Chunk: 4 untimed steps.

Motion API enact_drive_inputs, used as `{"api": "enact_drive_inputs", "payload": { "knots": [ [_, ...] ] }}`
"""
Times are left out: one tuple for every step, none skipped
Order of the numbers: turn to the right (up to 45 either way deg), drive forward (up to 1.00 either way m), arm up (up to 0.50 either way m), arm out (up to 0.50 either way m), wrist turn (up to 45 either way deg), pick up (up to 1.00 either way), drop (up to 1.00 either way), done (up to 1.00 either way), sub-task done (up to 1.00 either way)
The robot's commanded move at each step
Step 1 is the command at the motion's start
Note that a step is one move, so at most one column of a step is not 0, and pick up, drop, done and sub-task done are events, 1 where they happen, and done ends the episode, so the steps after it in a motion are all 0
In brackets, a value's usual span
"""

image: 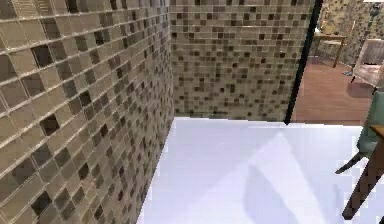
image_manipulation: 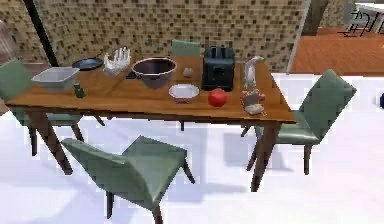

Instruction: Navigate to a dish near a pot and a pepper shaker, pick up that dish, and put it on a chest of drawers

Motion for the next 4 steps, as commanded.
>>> {"api": "enact_drive_inputs", "payload": {
  "knots": [
    [0.0, 0.45, 0.00, 0.00, 0.0, 0.00, 0.00, 0.00, 0.00],
    [39.0, 0.00, 0.00, 0.00, 0.0, 0.00, 0.00, 0.00, 0.00],
    [0.0, 1.00, 0.00, 0.00, 0.0, 0.00, 0.00, 0.00, 0.00],
    [0.0, 0.60, 0.00, 0.00, 0.0, 0.00, 0.00, 0.00, 0.00]
  ]
}}
